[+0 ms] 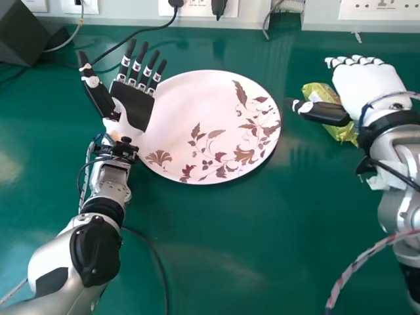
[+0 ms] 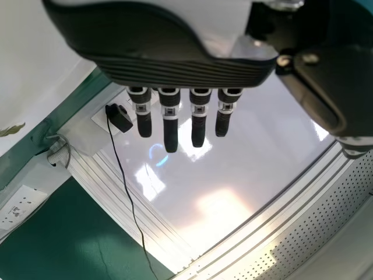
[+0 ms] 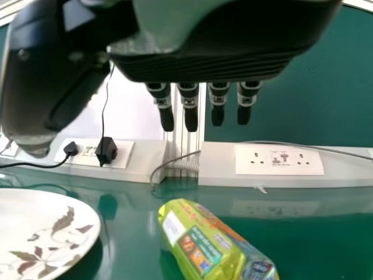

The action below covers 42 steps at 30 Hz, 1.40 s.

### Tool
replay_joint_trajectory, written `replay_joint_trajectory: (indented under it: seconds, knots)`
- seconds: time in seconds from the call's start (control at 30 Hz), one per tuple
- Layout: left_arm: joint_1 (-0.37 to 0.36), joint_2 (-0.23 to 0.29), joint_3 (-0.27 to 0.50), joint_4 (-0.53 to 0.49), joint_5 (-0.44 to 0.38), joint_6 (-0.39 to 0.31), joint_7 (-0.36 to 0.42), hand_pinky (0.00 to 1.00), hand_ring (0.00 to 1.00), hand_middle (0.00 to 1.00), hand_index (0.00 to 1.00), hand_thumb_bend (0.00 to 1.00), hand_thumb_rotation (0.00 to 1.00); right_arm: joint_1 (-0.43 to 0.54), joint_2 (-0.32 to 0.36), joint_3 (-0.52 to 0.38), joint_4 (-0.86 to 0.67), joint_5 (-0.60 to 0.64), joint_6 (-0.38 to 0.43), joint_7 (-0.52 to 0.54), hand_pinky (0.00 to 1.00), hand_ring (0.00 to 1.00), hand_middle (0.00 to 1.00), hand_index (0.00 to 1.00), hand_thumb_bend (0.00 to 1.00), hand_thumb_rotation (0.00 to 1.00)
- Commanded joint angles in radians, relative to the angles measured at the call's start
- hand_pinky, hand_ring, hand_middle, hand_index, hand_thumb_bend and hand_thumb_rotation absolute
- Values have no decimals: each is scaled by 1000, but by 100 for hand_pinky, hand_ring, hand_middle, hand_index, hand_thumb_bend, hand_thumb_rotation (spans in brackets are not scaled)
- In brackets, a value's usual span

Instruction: Pick up biscuit and place it in the plate

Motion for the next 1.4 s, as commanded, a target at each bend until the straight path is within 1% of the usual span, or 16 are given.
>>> replay_joint_trajectory:
  seconds: [0.0,0.07,0.13,0.23,0.3,0.37,0.43,0.53,0.6,0.83,0.93,1.07,1.13,1.17,1.2,1.37]
  knots:
    - [58,-12,4,23,-2,-2,1,96,89,95,100,100,63,-16,-17,11,21,9,-4,-8,100,100,100,100,92,91]
    - [57,-12,4,24,-2,-1,11,96,90,95,100,100,64,-24,-24,15,34,13,-3,-8,100,100,100,100,92,93]
    - [55,-11,9,24,-10,15,3,96,90,96,100,100,64,-30,-29,17,46,15,-2,-10,100,100,100,100,91,90]
    - [55,-11,9,24,-9,15,0,95,90,96,100,100,65,-35,-36,19,65,19,-3,-25,100,100,100,100,91,89]
    - [54,-10,12,25,-11,21,-1,96,90,96,100,100,64,-40,-39,20,82,25,0,-32,100,100,100,100,89,91]
    - [53,-12,13,24,-13,22,0,96,90,96,100,100,65,-46,-43,23,99,26,2,-41,100,100,100,100,89,90]
    - [53,-14,15,24,-15,21,2,96,90,96,100,100,66,-51,-49,28,113,26,4,-44,100,100,100,100,88,91]
    - [52,-14,14,24,-11,20,4,96,90,95,100,100,66,-58,-53,33,135,31,8,-56,100,100,100,100,89,90]
    - [53,-14,12,24,-8,17,8,96,89,95,100,100,66,-64,-56,36,153,38,8,-66,100,100,100,100,89,92]
    - [53,-12,12,24,-9,19,-1,95,90,96,100,100,66,-87,-60,56,202,38,24,-69,100,100,100,100,88,89]
    - [50,-12,19,25,-18,38,1,95,90,96,100,100,65,-96,-62,66,223,40,28,-72,100,100,100,100,89,87]
    - [50,-13,22,24,-19,39,-5,95,90,96,100,100,64,-103,-64,76,248,48,24,-86,100,100,100,100,88,88]
    - [51,-14,17,23,-11,25,-1,95,90,96,100,100,63,-106,-64,83,262,51,26,-90,100,100,100,100,88,88]
    - [52,-14,15,23,-9,21,1,95,90,96,100,100,62,-108,-62,84,266,56,29,-87,100,100,100,100,87,90]
    - [52,-14,15,23,-8,20,2,96,91,96,100,100,62,-109,-61,86,271,62,31,-88,100,100,100,100,87,90]
    - [52,-13,19,24,-13,27,-1,97,92,96,100,100,63,-110,-71,105,306,74,23,-96,100,100,100,100,86,90]
